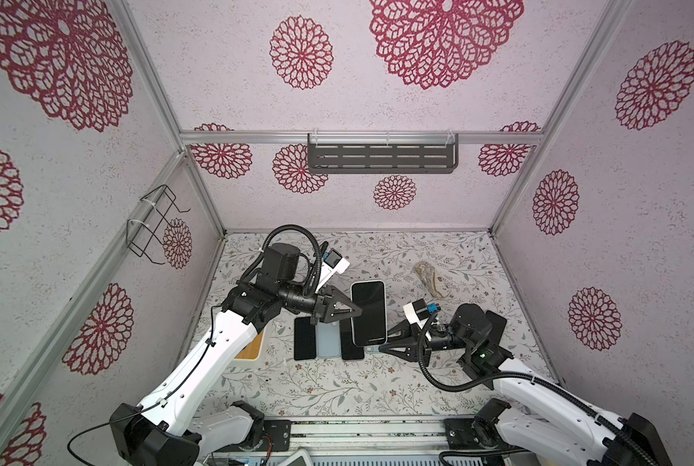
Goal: Take the phone out of the phone case
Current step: Remove the phone case from the phone.
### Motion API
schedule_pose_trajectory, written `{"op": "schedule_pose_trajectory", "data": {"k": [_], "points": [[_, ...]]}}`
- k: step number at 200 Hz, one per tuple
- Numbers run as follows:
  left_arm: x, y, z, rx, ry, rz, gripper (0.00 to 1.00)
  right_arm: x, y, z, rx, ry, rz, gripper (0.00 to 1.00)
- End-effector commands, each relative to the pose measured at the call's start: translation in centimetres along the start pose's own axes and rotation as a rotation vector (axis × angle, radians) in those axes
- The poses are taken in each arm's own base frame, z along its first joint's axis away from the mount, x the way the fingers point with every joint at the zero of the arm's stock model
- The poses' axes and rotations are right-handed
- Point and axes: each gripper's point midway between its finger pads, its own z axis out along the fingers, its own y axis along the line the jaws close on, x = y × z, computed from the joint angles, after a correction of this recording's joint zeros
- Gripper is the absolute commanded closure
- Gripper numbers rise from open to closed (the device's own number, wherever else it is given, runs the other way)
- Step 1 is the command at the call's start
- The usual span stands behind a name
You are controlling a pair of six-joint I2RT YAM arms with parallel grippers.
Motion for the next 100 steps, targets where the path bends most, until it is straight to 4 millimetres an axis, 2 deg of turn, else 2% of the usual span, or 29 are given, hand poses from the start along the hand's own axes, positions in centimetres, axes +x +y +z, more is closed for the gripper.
{"op": "schedule_pose_trajectory", "data": {"k": [1, 61, 100], "points": [[-1.18, -1.33, -0.66, 0.023, -0.029, 0.086, 1.0, -2.06, 0.9, 0.04, -0.041, -0.041, -0.076, 0.74], [-0.97, -1.34, -0.55, 0.035, -0.027, 0.083, 1.0, -2.31, 0.81, 0.13, -0.044, -0.049, -0.094, 0.8], [-1.59, -0.92, -0.19, 0.057, -0.058, 0.049, 1.0, -2.75, 0.92, 0.06, -0.041, -0.074, -0.139, 0.84]]}}
